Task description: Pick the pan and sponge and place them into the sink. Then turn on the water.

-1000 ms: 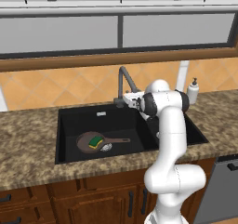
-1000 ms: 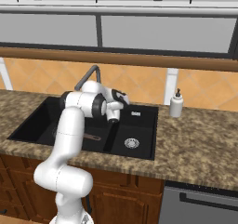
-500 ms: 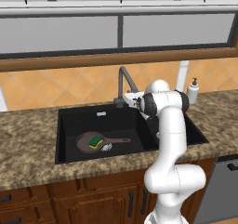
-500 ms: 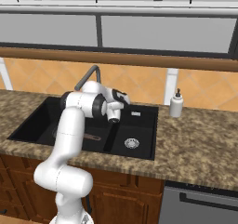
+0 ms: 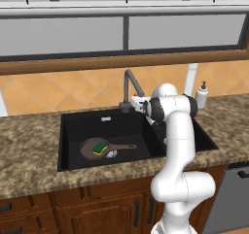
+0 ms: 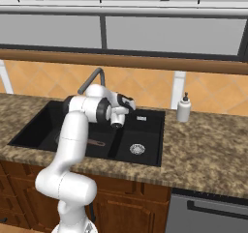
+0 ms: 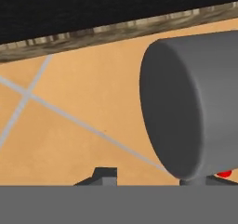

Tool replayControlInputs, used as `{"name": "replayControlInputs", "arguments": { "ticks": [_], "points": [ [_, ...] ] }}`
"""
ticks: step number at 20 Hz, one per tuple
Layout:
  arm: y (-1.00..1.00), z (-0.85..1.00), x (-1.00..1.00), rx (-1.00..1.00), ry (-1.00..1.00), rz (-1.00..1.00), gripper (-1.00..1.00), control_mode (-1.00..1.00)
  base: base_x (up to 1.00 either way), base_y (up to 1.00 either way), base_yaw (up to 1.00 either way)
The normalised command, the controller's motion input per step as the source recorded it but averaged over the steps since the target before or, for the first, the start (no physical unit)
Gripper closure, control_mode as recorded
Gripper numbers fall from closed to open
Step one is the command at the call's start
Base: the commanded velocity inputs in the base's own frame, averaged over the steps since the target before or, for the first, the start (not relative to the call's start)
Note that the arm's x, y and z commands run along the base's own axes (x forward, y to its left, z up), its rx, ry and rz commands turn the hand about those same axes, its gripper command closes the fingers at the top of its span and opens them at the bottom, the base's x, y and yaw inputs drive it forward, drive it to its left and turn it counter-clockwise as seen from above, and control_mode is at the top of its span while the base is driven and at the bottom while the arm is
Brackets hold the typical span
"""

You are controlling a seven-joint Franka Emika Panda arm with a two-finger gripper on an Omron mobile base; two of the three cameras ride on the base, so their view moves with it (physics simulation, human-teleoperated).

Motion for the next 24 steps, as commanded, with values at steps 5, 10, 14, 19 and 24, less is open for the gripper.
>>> {"name": "replayControlInputs", "arguments": {
  "ticks": [5,10,14,19,24],
  "points": [
    [-0.96,-0.14,0.15,0.18,0.00,0.00,1.00,-1.00,0.00,0.00,0.00],
    [-1.00,-0.24,0.00,0.36,0.00,0.13,1.00,-1.00,0.00,0.00,0.00],
    [-1.00,-0.32,0.00,0.36,0.00,0.19,1.00,-1.00,0.00,0.00,0.00],
    [-0.94,-0.09,-0.20,0.36,-0.03,0.19,1.00,-1.00,0.00,0.00,0.00],
    [-0.73,0.14,-0.78,0.39,-0.11,0.28,1.00,-1.00,0.00,0.00,0.00]
  ]
}}
